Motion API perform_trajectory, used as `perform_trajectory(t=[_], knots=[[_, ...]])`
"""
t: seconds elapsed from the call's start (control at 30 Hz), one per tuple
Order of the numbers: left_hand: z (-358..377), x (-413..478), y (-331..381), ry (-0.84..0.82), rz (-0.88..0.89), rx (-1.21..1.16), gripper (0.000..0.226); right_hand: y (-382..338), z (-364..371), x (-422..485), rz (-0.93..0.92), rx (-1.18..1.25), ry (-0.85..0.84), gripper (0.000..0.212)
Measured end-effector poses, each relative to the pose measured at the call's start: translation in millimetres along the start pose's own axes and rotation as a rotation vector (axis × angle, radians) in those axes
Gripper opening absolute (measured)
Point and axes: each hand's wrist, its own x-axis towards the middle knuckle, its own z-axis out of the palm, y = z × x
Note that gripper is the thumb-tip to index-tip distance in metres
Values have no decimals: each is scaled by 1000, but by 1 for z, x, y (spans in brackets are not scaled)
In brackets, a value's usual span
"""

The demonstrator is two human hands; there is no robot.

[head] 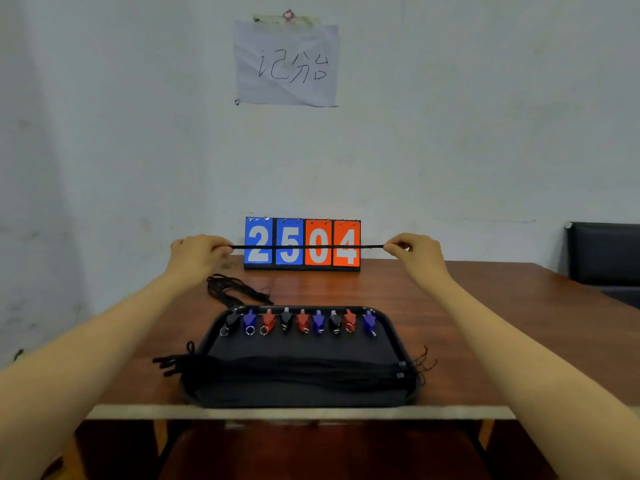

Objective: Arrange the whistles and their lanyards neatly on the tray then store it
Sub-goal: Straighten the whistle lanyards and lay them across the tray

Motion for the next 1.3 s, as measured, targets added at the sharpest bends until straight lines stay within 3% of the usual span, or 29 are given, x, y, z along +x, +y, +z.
perform_trajectory(t=[0.23, 0.37, 0.6, 0.77, 1.17, 1.3], knots=[[3, -76, -34, -188, -108, 41, 24, 12, 0, -62, 92, -147, -169, 24], [-2, -107, -40, -188, -133, -40, 2, 15, -5, -92, 143, -165, -267, 21], [-1, -140, -42, -213, -110, 83, 20, 29, -12, -122, 206, -284, -391, 17], [1, -148, -39, -159, -164, 21, 4, 33, -12, -131, 182, -364, -436, 18], [9, -153, -44, -109, -183, 142, 12, 37, -7, -135, 184, -424, -515, 18], [10, -154, -35, -54, -108, 142, 22, 35, -9, -136, 112, -444, -496, 25]])
